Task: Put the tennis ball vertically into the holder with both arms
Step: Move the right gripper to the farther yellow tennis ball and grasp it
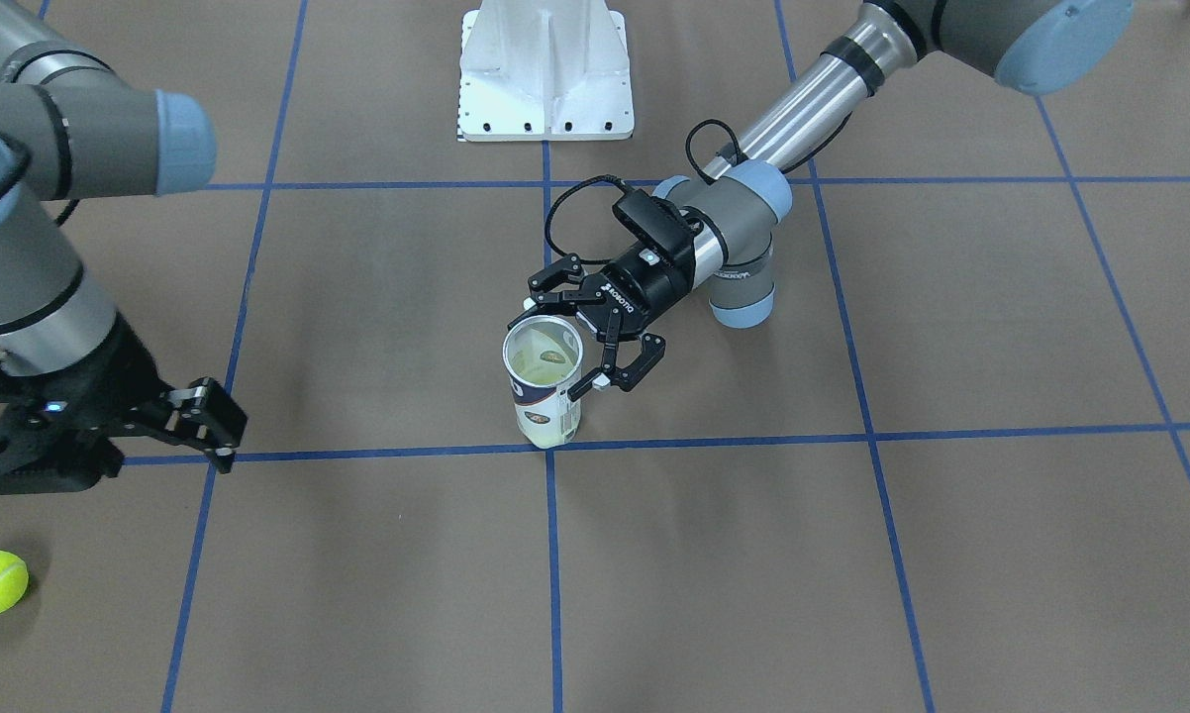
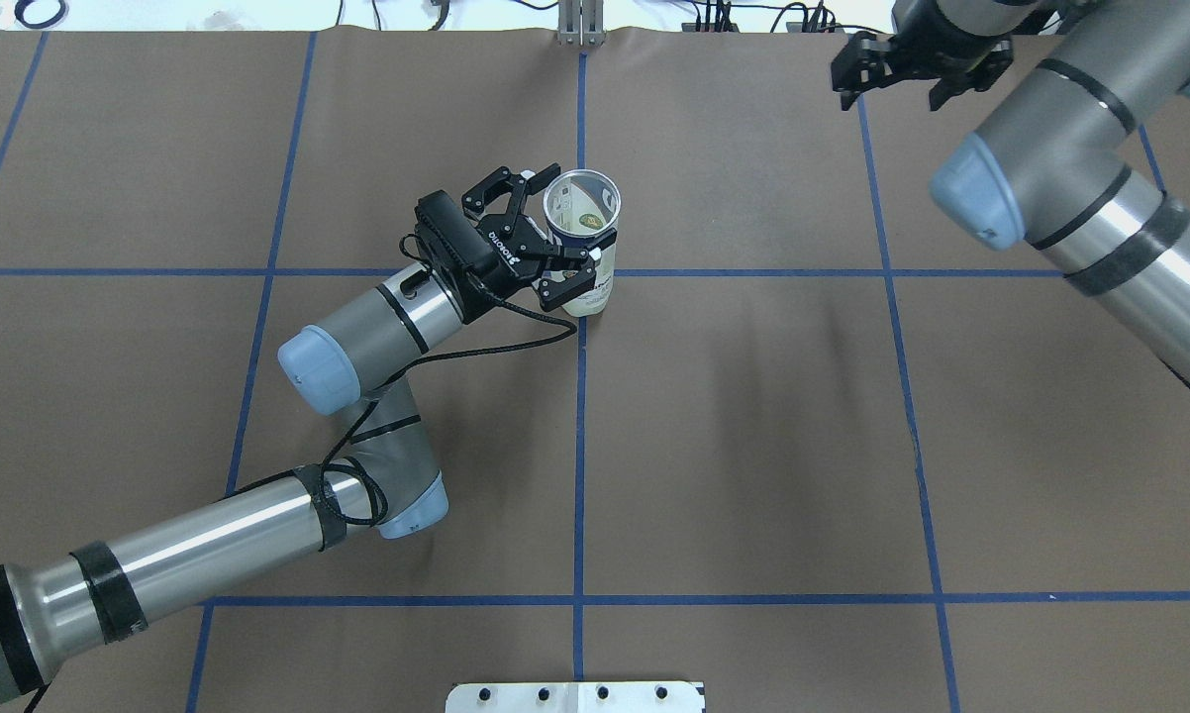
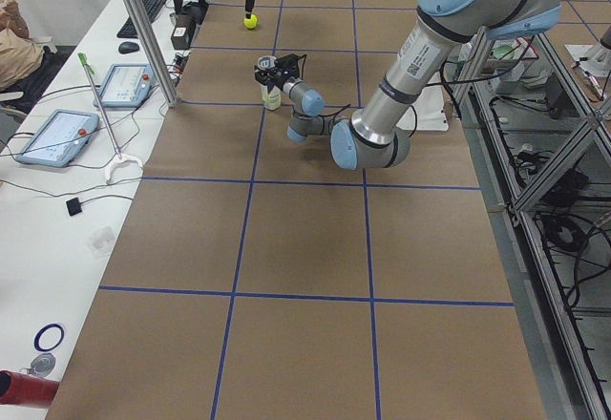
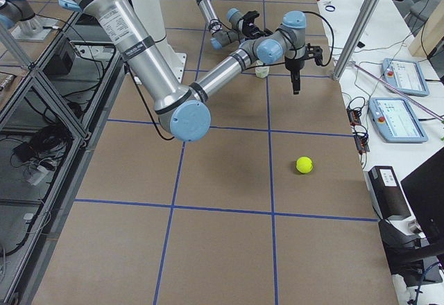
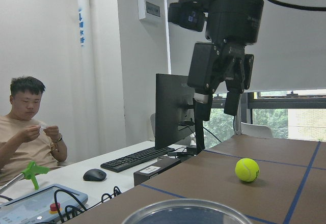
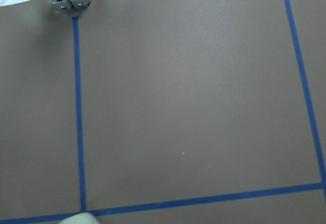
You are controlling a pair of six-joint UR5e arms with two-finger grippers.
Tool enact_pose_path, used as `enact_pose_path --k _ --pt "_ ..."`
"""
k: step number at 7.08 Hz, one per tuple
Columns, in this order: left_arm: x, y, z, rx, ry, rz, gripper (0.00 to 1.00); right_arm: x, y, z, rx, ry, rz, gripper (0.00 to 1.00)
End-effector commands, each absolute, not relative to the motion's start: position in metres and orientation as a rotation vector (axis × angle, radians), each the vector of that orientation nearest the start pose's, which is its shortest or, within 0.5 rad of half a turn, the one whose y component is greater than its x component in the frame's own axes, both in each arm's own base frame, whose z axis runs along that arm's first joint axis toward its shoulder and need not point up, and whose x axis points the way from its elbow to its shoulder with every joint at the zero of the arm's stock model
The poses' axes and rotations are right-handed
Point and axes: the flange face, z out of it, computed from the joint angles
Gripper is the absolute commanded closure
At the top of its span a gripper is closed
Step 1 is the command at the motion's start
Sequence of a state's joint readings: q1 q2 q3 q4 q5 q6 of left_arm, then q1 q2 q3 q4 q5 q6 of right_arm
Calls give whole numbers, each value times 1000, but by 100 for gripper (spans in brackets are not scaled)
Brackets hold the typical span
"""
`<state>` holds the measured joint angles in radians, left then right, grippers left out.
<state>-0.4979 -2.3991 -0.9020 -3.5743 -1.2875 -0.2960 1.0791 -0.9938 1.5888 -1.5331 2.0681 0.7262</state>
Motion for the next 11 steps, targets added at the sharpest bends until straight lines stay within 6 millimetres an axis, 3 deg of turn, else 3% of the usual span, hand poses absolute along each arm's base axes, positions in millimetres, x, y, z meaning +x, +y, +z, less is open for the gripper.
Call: enact_pose_path --k 1,3,4,7,8,11 --pt "559 -488 251 1756 1224 149 1 -200 -672 399 280 -743 18 1" --pt "559 -488 251 1756 1224 149 1 -195 -698 506 352 -743 -39 1" --pt "560 -487 251 1755 1225 150 1 -184 -690 545 360 -737 -50 1" --pt "560 -487 251 1755 1225 150 1 -186 -684 598 382 -725 -56 1" --pt "560 -487 251 1755 1225 150 1 -188 -685 608 382 -710 -51 1" --pt "560 -487 251 1756 1226 150 1 -199 -688 604 376 -711 -42 1"
